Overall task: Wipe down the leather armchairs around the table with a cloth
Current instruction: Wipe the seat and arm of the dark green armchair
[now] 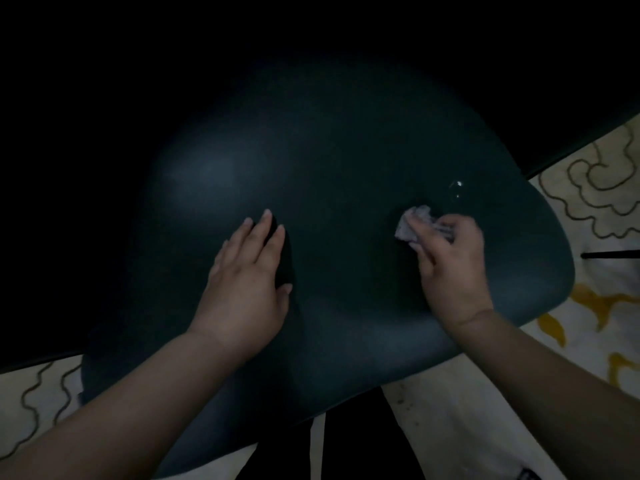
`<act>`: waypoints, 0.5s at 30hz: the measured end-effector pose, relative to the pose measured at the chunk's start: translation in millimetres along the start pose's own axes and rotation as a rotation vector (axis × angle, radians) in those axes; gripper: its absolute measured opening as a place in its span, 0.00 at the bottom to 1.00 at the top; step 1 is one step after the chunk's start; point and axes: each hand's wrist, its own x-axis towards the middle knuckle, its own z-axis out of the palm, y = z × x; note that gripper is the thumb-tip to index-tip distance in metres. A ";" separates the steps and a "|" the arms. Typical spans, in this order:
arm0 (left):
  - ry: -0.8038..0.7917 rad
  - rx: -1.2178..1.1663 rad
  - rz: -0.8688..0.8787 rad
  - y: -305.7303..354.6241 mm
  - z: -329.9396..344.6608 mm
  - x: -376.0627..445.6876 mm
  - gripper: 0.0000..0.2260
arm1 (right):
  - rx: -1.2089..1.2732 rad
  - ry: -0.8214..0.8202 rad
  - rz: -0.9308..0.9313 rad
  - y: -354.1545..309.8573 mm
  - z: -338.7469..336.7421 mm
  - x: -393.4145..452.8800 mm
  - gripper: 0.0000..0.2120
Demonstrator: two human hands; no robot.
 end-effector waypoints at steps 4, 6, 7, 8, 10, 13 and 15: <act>0.006 -0.010 0.010 15.5 -0.8 11.8 0.34 | 0.055 -0.002 -0.023 -36.3 14.2 -34.7 0.25; -0.006 -0.006 0.035 23.8 -0.3 17.5 0.35 | 0.045 -0.094 -0.209 -46.0 17.3 -44.0 0.24; -0.017 -0.001 0.048 27.3 -0.1 20.3 0.35 | 0.036 -0.125 -0.270 -40.8 16.1 -37.3 0.23; -0.029 0.007 0.061 30.3 0.1 23.2 0.35 | 0.018 -0.145 -0.279 -29.2 13.3 -27.1 0.20; -0.042 0.023 0.076 35.3 0.0 30.7 0.34 | 0.018 -0.074 -0.148 9.4 9.3 -2.3 0.16; -0.042 0.040 0.081 43.8 -0.7 45.1 0.34 | -0.103 0.125 0.160 56.7 -7.2 29.0 0.16; -0.033 0.026 0.075 51.3 -1.1 53.9 0.34 | -0.059 0.167 0.221 52.0 -13.2 26.2 0.16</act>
